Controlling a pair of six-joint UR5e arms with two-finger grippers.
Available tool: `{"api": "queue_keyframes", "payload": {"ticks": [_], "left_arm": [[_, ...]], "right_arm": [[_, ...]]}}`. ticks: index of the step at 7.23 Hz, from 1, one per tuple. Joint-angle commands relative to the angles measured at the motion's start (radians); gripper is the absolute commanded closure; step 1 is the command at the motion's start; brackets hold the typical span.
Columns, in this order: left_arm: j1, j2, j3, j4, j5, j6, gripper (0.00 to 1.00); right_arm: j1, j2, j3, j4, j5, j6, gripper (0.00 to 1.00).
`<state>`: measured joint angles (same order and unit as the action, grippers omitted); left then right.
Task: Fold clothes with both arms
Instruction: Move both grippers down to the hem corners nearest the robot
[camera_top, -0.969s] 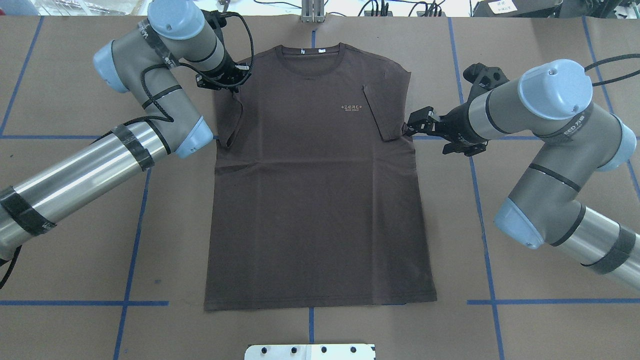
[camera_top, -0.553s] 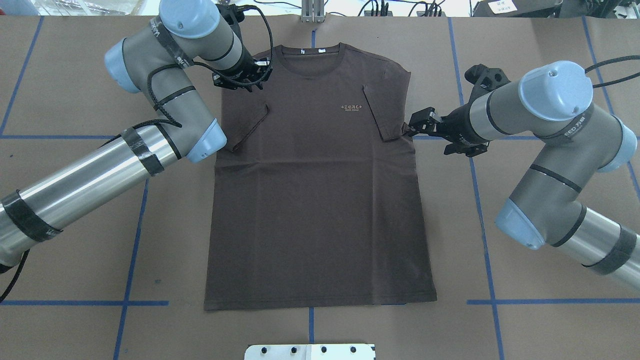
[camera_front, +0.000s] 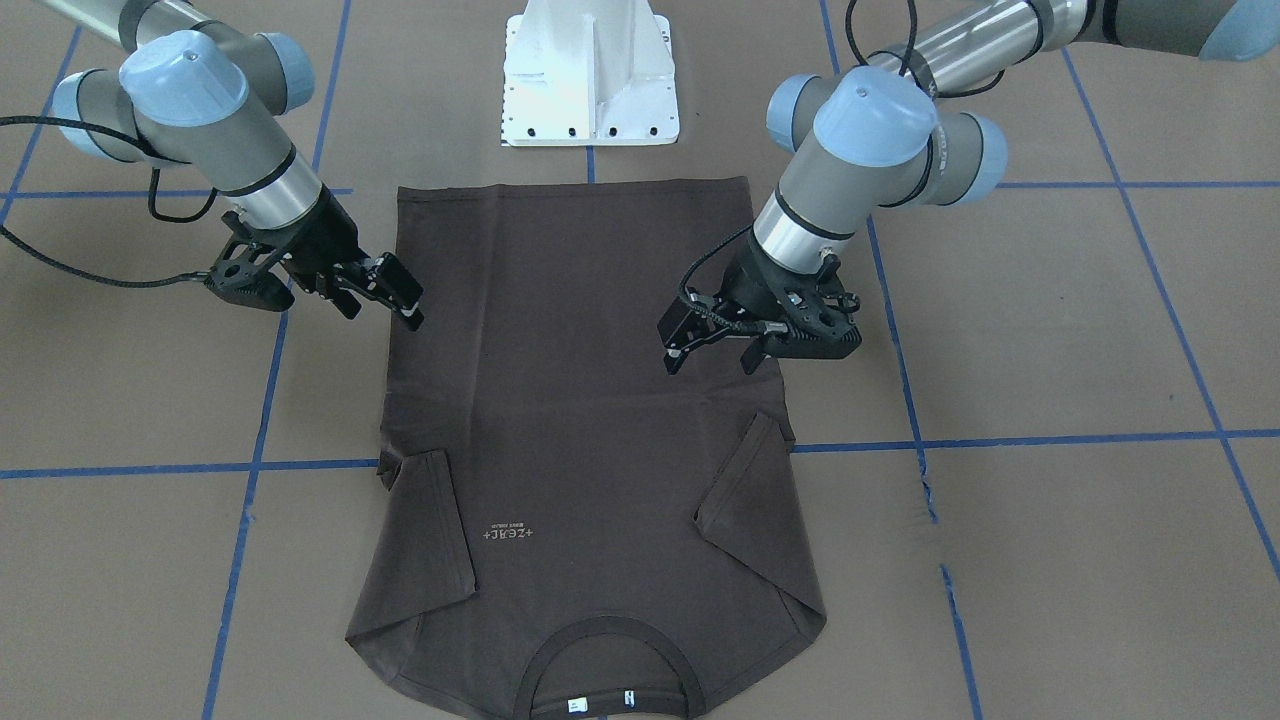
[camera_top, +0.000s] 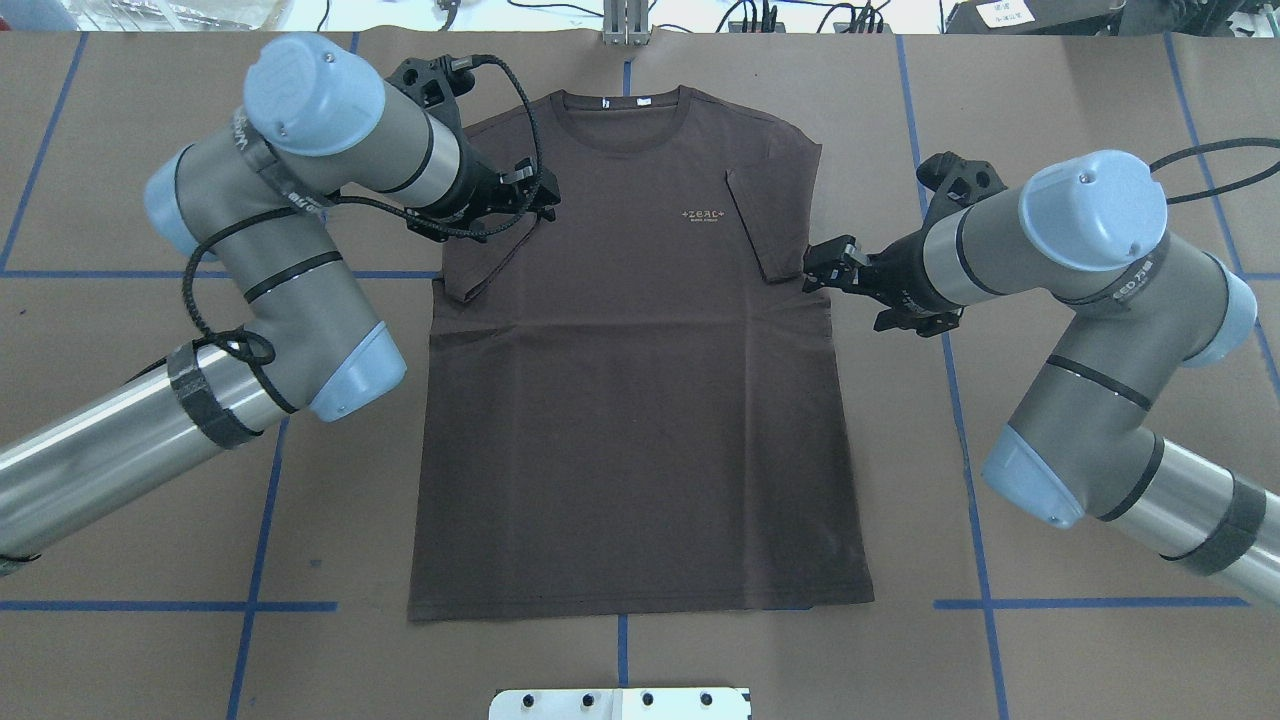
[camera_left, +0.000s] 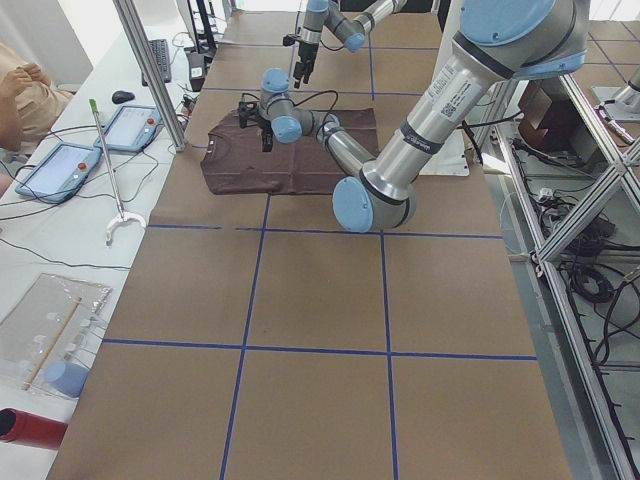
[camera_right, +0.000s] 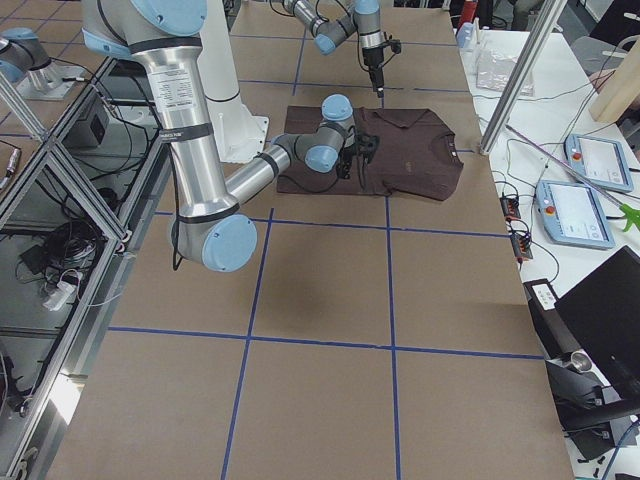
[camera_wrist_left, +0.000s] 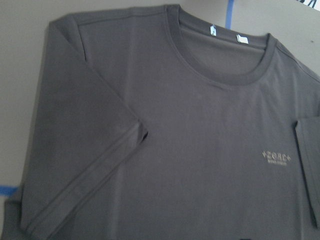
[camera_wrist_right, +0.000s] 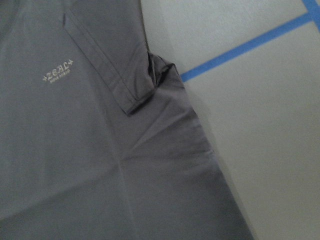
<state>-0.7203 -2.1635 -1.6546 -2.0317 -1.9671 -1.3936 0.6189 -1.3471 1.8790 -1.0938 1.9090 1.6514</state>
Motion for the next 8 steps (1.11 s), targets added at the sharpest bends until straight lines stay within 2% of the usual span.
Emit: {"api": "queue_keyframes", "payload": {"ticks": [1,2,3,4,6,7,8], "left_arm": [[0.041,0.162,-0.197,-0.007,0.011,-0.008,0.0],[0.042,0.197,-0.229,-0.012,0.001,0.004,0.01],[0.042,0.198,-0.225,-0.012,-0.003,0.007,0.01],[0.042,0.198,-0.229,-0.012,0.005,-0.01,0.0],[0.042,0.2,-0.221,-0.015,0.007,-0.024,0.0],[0.042,0.2,-0.224,-0.013,0.007,-0.024,0.0],[0.042,0.2,-0.223,-0.013,0.007,-0.024,0.0]], "right_arm": [[-0.259,-0.189,0.165,-0.004,-0.214,0.137,0.02],[-0.409,-0.217,0.193,-0.012,-0.342,0.263,0.06],[-0.491,-0.225,0.209,-0.074,-0.435,0.312,0.09],[-0.53,-0.228,0.213,-0.095,-0.458,0.426,0.11],[-0.536,-0.238,0.204,-0.104,-0.482,0.444,0.15],[-0.538,-0.238,0.201,-0.107,-0.482,0.444,0.22],[-0.536,-0.238,0.203,-0.113,-0.482,0.444,0.35]]}}
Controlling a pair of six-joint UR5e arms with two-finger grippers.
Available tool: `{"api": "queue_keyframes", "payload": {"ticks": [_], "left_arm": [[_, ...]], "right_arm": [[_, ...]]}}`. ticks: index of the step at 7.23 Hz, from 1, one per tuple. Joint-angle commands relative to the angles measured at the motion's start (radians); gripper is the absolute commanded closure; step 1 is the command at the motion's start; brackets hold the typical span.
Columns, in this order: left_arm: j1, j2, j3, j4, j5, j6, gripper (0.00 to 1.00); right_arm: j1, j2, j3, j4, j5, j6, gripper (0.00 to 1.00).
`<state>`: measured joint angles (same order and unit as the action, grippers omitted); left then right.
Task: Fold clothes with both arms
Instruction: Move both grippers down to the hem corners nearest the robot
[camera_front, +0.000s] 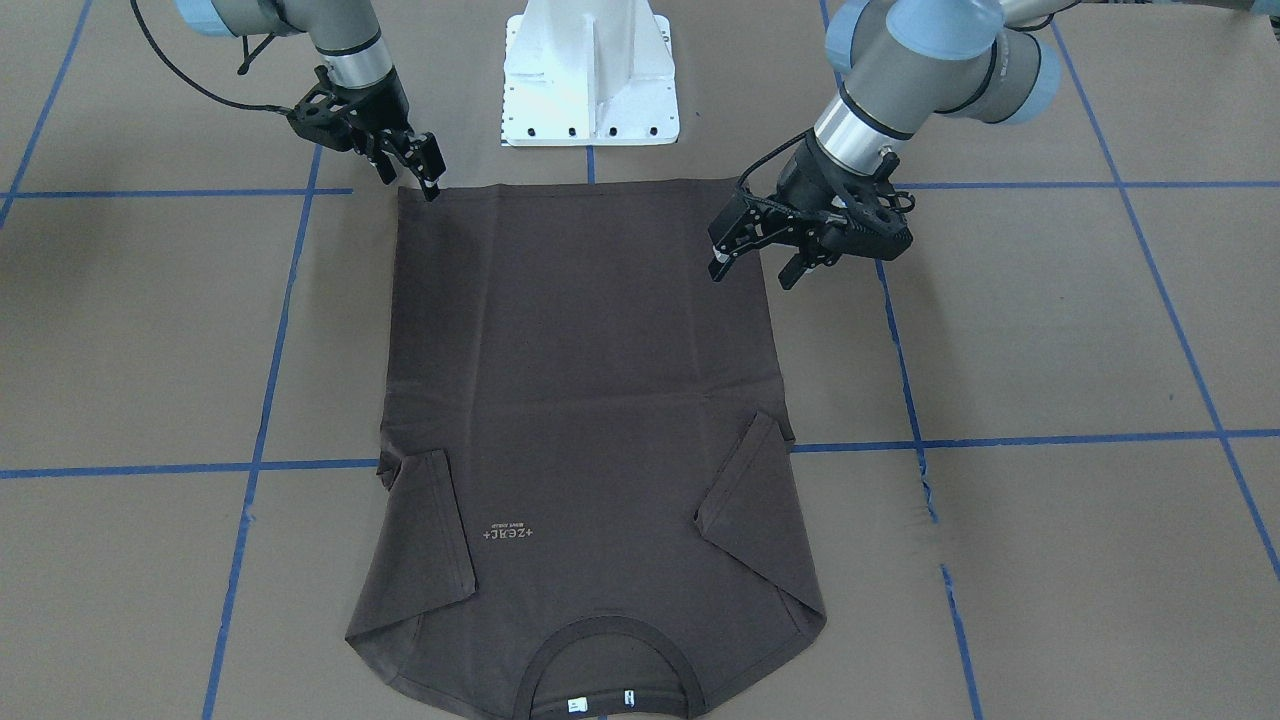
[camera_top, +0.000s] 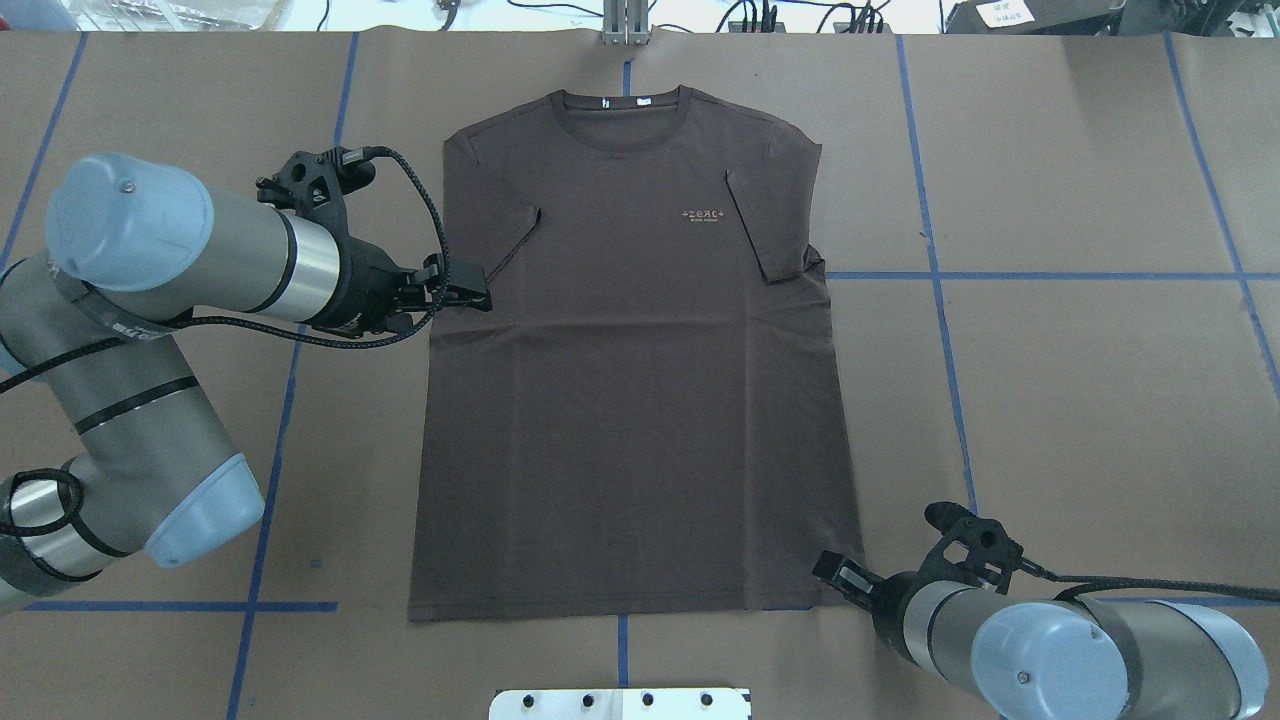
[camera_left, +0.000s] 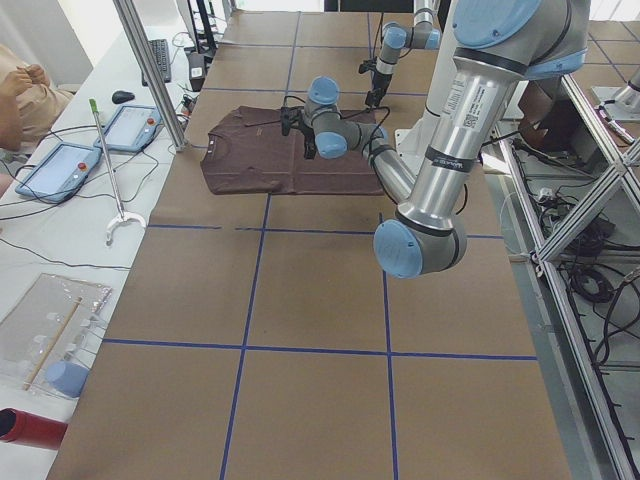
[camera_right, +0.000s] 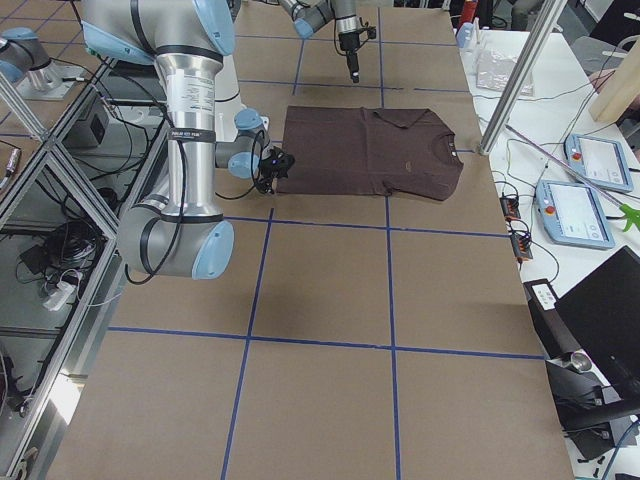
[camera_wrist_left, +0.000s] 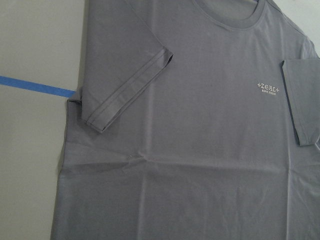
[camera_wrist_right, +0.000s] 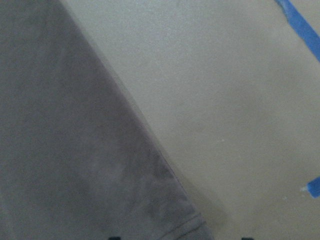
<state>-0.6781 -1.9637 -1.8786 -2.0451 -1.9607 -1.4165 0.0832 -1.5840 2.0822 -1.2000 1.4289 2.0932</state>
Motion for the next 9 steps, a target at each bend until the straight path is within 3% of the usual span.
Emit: {"api": "queue_keyframes", "payload": {"ticks": [1,2,3,5,6,7,8,9], "left_arm": [[0.0,0.0,0.004,0.0,0.0,-0.001,0.0],[0.0,0.0,0.007,0.0,0.0,-0.001,0.0],[0.0,0.0,0.009,0.0,0.0,-0.002,0.0],[0.0,0.0,0.003,0.009,0.002,-0.053,0.01],[0.006,0.034,-0.032,0.023,0.003,-0.059,0.01],[0.085,0.121,-0.128,0.025,0.043,-0.115,0.01],[0.192,0.22,-0.201,0.039,0.175,-0.178,0.01],[0.292,0.254,-0.208,0.063,0.288,-0.249,0.02]], "right_arm": [[0.0,-0.001,-0.001,-0.015,-0.002,0.002,0.49],[0.0,-0.001,-0.001,-0.026,-0.002,0.008,0.78],[-0.002,-0.001,0.001,-0.036,-0.001,0.008,1.0],[0.0,0.004,0.019,-0.039,0.001,0.007,1.0],[0.0,0.001,0.076,-0.039,-0.001,0.008,1.0],[0.001,0.002,0.096,-0.038,0.001,0.013,1.0],[0.004,0.001,0.105,-0.039,0.004,0.011,1.0],[0.006,-0.001,0.11,-0.039,0.005,0.011,1.0]]}}
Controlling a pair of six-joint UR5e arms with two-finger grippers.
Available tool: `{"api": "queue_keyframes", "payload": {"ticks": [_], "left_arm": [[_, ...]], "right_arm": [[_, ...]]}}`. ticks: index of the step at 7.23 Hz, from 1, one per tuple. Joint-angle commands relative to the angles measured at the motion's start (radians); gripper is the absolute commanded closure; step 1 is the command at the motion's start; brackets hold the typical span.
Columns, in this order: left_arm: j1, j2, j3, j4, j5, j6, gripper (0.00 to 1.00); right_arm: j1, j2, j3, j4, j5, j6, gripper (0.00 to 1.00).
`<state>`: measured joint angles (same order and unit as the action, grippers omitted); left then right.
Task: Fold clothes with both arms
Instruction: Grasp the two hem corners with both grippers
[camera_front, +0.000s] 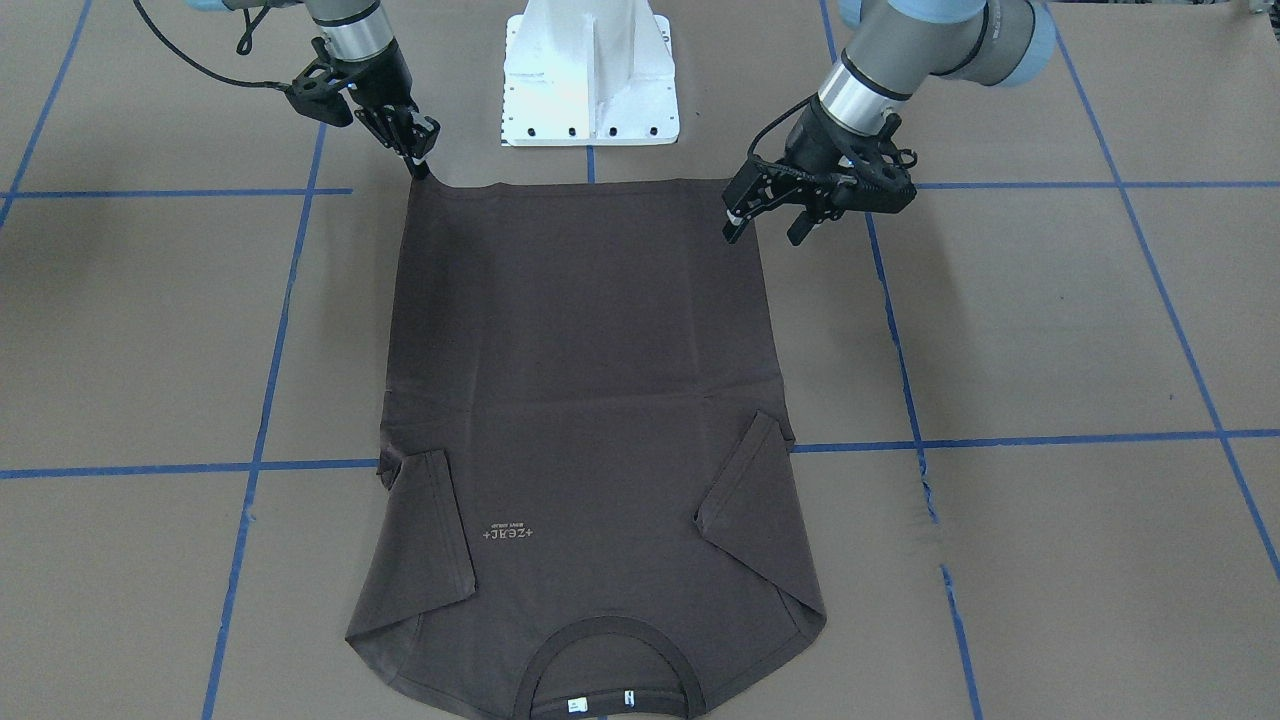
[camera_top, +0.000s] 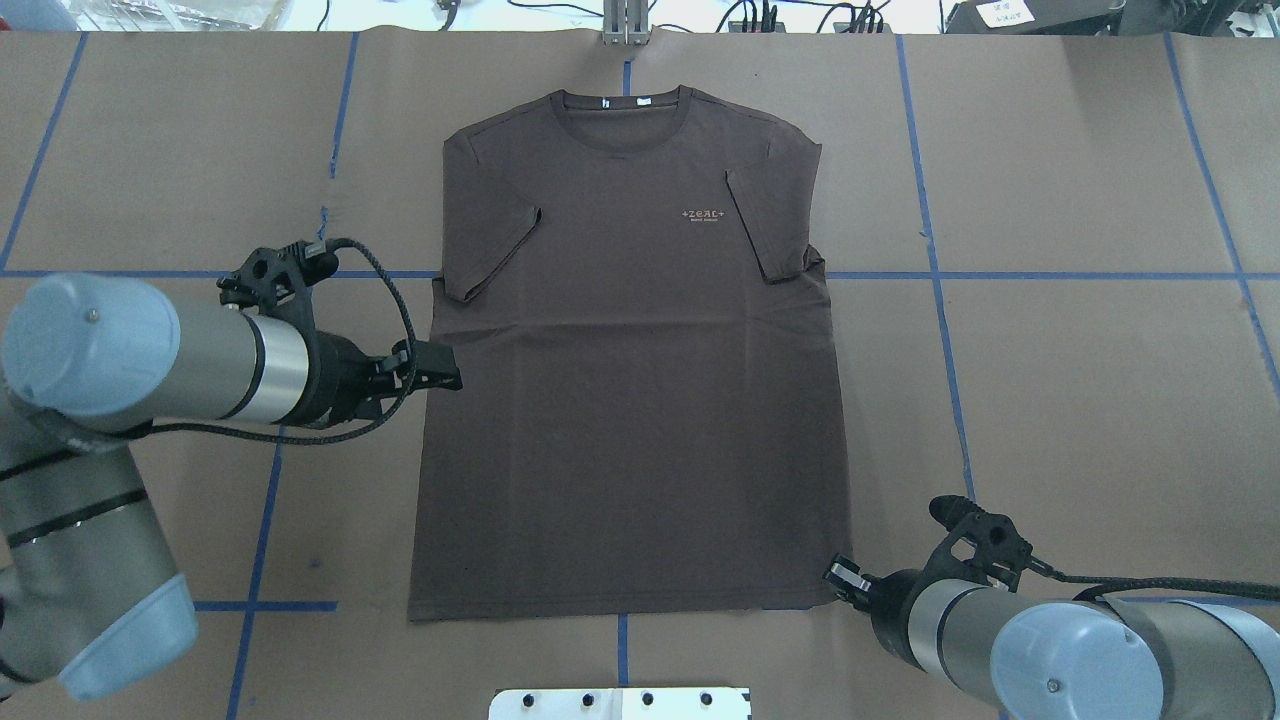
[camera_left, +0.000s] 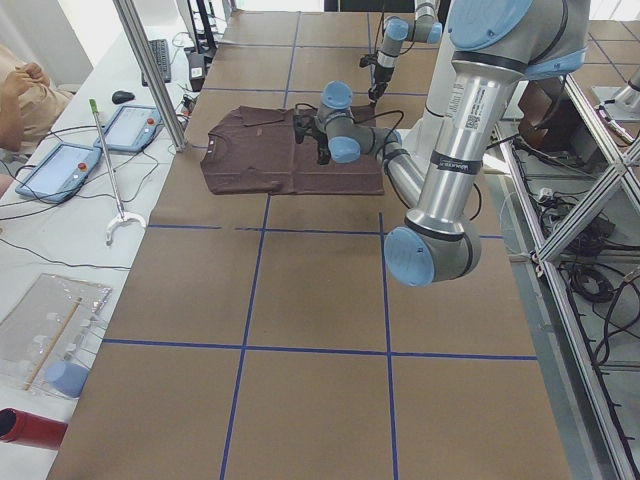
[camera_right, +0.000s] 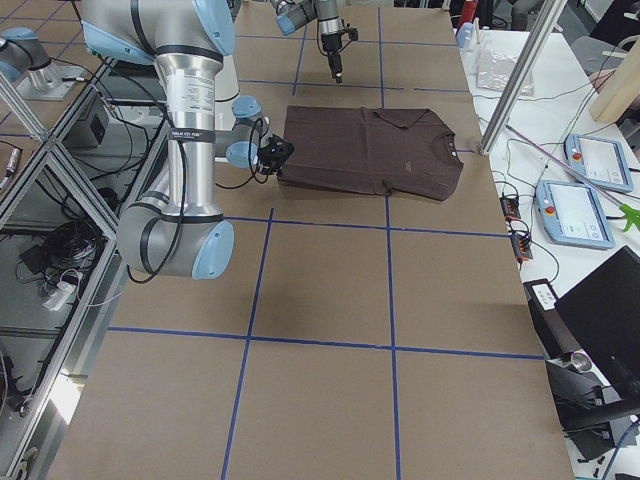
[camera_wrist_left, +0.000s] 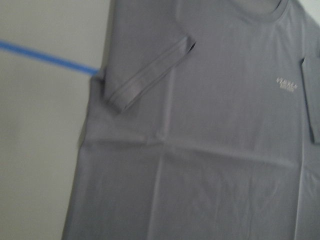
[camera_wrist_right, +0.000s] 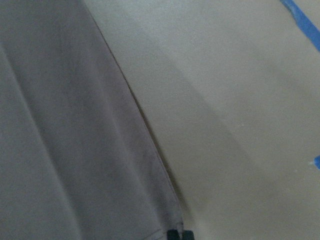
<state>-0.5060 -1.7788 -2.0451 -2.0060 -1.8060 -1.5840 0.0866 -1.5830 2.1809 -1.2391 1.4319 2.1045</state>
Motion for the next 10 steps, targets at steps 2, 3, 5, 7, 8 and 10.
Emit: {"api": "queue_keyframes", "payload": {"ticks": [2,3,5,7,8,10], "left_arm": [[0.234,0.067,-0.038,0.091,0.21,-0.183,0.11],[0.276,0.065,-0.03,0.099,0.243,-0.201,0.13],[0.348,0.073,-0.026,0.108,0.246,-0.267,0.14],[0.36,0.073,0.002,0.108,0.246,-0.272,0.17],[0.36,0.073,0.005,0.108,0.246,-0.272,0.17],[0.368,0.068,0.029,0.11,0.246,-0.271,0.19]], "right_arm": [[0.01,-0.002,0.013,0.0,0.001,0.0,1.0],[0.01,-0.002,0.011,0.0,-0.001,0.0,1.0],[0.01,-0.003,0.01,0.0,-0.001,0.0,1.0],[0.01,-0.002,0.01,0.0,0.001,-0.001,1.0],[0.01,-0.003,0.01,0.0,0.001,-0.001,1.0],[0.01,-0.003,0.01,-0.002,0.001,-0.001,1.0]]}}
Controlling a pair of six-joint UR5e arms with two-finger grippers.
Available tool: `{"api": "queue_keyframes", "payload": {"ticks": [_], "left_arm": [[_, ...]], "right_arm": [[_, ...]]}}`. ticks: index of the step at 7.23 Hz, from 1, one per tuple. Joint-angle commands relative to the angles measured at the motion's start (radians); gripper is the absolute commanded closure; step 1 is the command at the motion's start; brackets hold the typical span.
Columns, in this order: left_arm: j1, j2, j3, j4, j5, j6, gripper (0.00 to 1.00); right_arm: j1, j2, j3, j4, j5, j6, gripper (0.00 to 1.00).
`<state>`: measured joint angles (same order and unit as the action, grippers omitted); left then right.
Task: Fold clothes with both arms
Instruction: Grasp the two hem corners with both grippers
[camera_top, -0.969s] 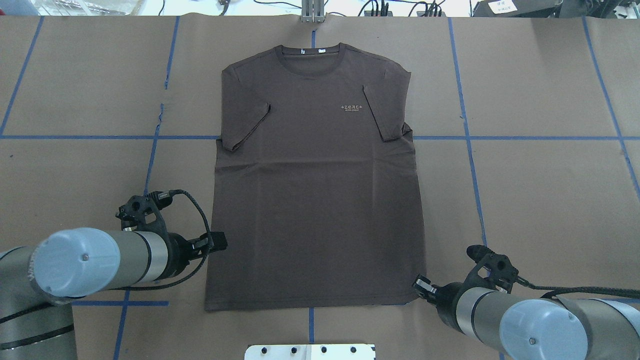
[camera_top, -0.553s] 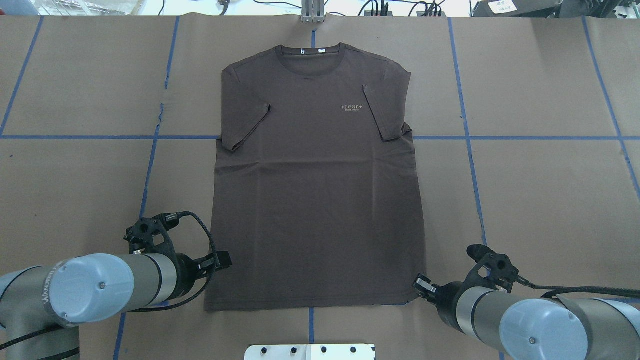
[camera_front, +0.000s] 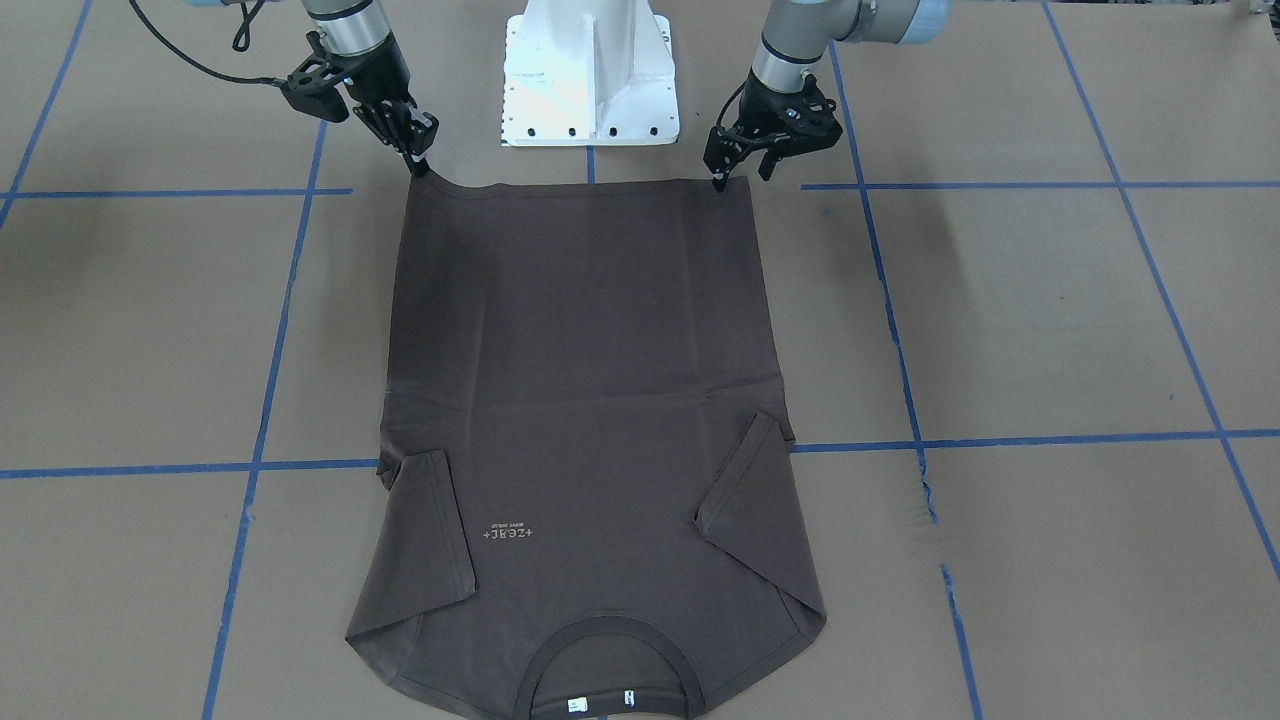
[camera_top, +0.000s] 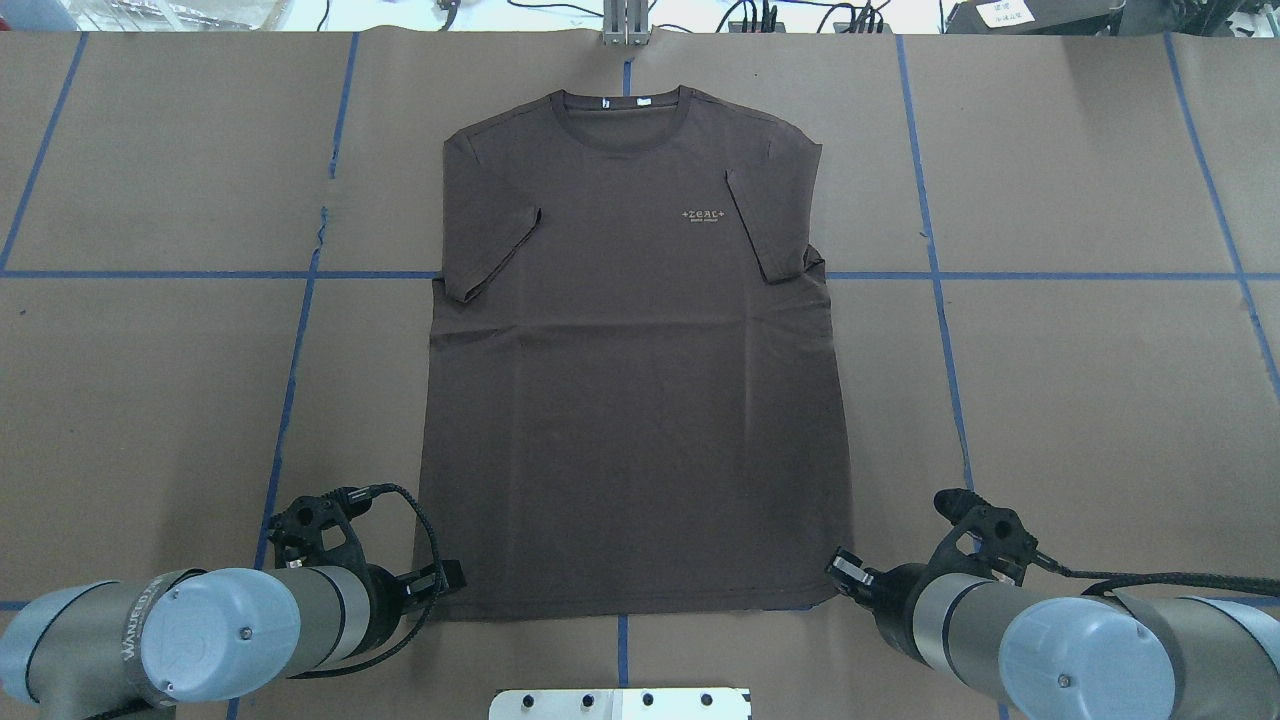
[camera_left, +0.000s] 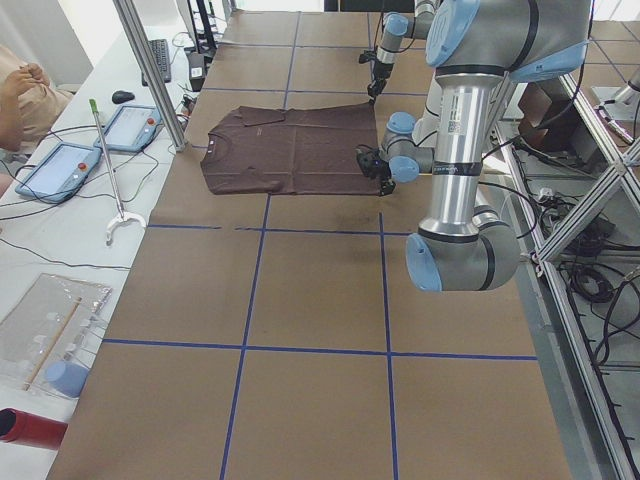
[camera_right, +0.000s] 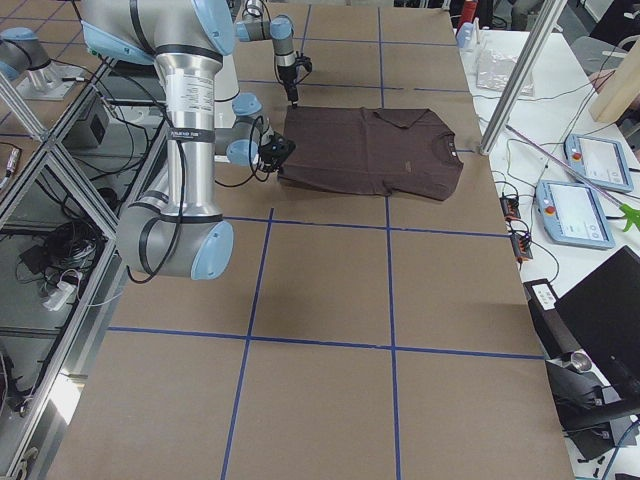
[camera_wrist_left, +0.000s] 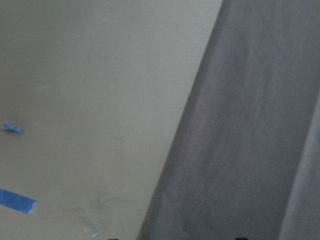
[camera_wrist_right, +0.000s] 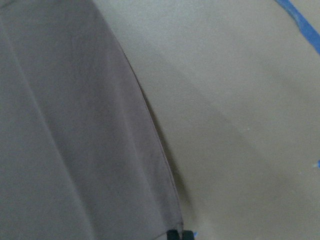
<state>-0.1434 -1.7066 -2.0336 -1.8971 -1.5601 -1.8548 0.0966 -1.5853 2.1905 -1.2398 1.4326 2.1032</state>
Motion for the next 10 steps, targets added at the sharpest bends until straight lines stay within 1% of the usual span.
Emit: {"api": "queue_keyframes", "payload": {"ticks": [1,2,3,4,7,8,9,10], "left_arm": [[0.008,-0.008,0.018,0.0,0.0,0.0,0.22],[0.01,-0.008,0.024,0.0,-0.001,0.0,0.27],[0.011,-0.011,0.024,0.0,-0.003,0.0,0.51],[0.011,-0.011,0.018,0.001,-0.005,0.002,1.0],[0.01,-0.034,-0.029,0.043,-0.009,0.002,1.0],[0.005,-0.025,-0.058,0.043,-0.011,0.003,1.0],[0.007,-0.018,-0.1,0.043,-0.012,0.003,1.0],[0.005,-0.007,-0.181,0.044,-0.024,0.002,1.0]], "right_arm": [[0.0,-0.001,0.0,-0.001,0.0,0.0,1.0],[0.0,0.001,0.0,-0.001,0.0,0.0,1.0],[0.002,0.001,0.0,0.0,0.0,0.0,1.0],[0.002,-0.001,0.001,0.0,0.0,0.0,1.0],[0.0,0.002,0.009,0.0,0.003,0.001,1.0],[-0.027,-0.03,0.049,-0.001,0.009,0.001,1.0],[-0.075,-0.086,0.114,-0.001,0.011,0.001,1.0],[-0.11,-0.146,0.183,-0.001,0.011,0.001,1.0]]}}
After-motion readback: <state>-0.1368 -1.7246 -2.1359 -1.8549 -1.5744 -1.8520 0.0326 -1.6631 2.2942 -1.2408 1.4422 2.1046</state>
